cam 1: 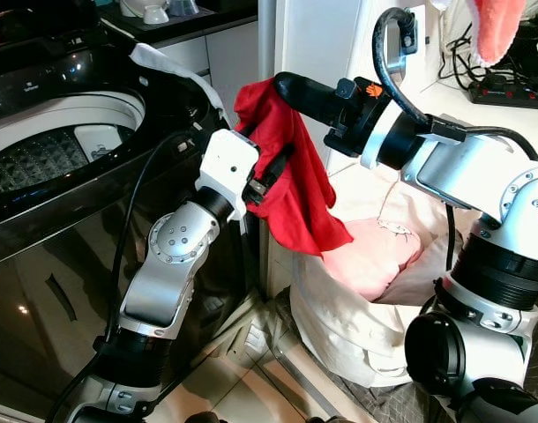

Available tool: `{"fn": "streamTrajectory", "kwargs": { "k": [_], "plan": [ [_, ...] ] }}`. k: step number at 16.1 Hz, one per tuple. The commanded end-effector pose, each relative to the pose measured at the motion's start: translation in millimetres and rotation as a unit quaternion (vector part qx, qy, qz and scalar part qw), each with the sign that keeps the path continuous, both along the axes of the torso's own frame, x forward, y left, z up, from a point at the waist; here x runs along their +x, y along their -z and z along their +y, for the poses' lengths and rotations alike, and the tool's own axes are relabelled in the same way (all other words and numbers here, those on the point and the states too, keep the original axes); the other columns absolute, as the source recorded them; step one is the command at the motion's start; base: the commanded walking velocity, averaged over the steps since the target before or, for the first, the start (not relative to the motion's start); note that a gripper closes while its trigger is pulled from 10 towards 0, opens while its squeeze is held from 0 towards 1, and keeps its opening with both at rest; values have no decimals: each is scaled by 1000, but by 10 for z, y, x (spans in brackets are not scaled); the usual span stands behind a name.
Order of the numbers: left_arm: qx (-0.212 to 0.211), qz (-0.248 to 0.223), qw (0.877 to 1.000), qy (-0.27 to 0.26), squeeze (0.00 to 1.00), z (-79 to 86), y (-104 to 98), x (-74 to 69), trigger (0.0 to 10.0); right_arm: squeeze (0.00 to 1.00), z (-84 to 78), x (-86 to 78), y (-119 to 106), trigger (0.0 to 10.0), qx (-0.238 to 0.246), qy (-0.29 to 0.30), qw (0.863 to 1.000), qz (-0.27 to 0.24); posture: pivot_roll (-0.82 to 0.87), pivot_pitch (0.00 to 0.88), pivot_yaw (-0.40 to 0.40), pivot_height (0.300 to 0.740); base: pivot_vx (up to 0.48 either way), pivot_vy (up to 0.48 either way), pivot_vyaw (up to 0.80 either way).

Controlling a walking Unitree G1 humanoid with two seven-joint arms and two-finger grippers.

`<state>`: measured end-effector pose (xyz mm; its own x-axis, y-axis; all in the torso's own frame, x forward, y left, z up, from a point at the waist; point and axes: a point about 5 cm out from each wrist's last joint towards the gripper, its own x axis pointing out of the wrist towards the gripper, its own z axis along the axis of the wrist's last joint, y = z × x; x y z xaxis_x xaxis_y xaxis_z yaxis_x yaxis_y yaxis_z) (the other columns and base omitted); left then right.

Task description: Clothes washing

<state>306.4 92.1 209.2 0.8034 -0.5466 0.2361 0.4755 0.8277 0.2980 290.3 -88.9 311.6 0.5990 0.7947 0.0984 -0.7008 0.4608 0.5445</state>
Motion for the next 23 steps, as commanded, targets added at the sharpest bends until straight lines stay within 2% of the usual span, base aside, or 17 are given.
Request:
{"fn": "streamTrajectory", "kwargs": {
  "k": [1,8,9,10,11,13,15,16,17,18,19,20,21,22,23],
  "plan": [
    [-4,2,1000,-2,0,26,-31,15,0,0,2,-38,-9,0,-2,-2,1000,-9,-7,0,-8,740,0,0,0],
    [-15,-4,1000,-17,0,99,-58,37,0,0,-6,-32,16,0,-8,4,1000,-5,-6,0,-5,740,0,0,0],
    [-17,-4,1000,-26,0,132,-65,46,0,0,-21,-28,24,10000,-19,12,1000,-9,-5,0,-5,740,0,0,0],
    [-17,-7,999,-38,0,177,-80,61,0,714,-34,-27,43,10000,-16,11,1000,-6,-5,0,-5,740,0,0,0],
    [-16,-9,998,-53,0,251,-106,84,0,1000,-73,-39,76,10000,-29,16,999,-7,2,0,-8,740,0,0,0],
    [-8,-15,997,-75,0,370,-151,116,0,1000,-166,-49,105,10000,-33,31,999,-8,4,0,-7,740,0,0,0],
    [3,-32,991,-126,0,609,-292,196,0,1000,-434,-96,124,10000,-85,89,992,-37,-1,0,-1,740,0,0,0],
    [2,-38,990,-137,0,646,-331,215,0,1000,-478,-98,129,10000,-103,104,988,-44,-1,0,-1,740,0,0,0],
    [4,-55,987,-151,0,698,-429,262,0,925,-540,-107,139,10000,-110,114,986,-47,-1,0,-2,740,0,0,0],
    [16,-122,971,-204,0,846,-854,498,0,0,-603,-126,131,10000,-135,129,980,-66,12,0,-7,740,0,0,0],
    [21,-151,962,-227,0,905,-1045,580,0,0,-599,-133,128,10000,-142,128,979,-72,10,0,-5,740,0,0,0],
    [54,-216,927,-302,0,1025,-1560,781,0,0,-363,-160,151,10000,-163,86,979,-89,-11,0,20,740,0,0,0],
    [96,-229,901,-356,0,1084,-1715,852,0,0,-217,-178,197,10000,-177,65,977,-96,-18,0,28,740,0,0,0],
    [117,-227,888,-383,0,1120,-1746,886,0,0,-153,-186,226,10000,-181,58,977,-96,-24,0,34,740,0,0,0],
    [157,-199,871,-421,0,1190,-1708,957,0,0,-67,-197,273,10000,-184,49,977,-97,-31,0,43,740,0,0,0]
  ]
}}
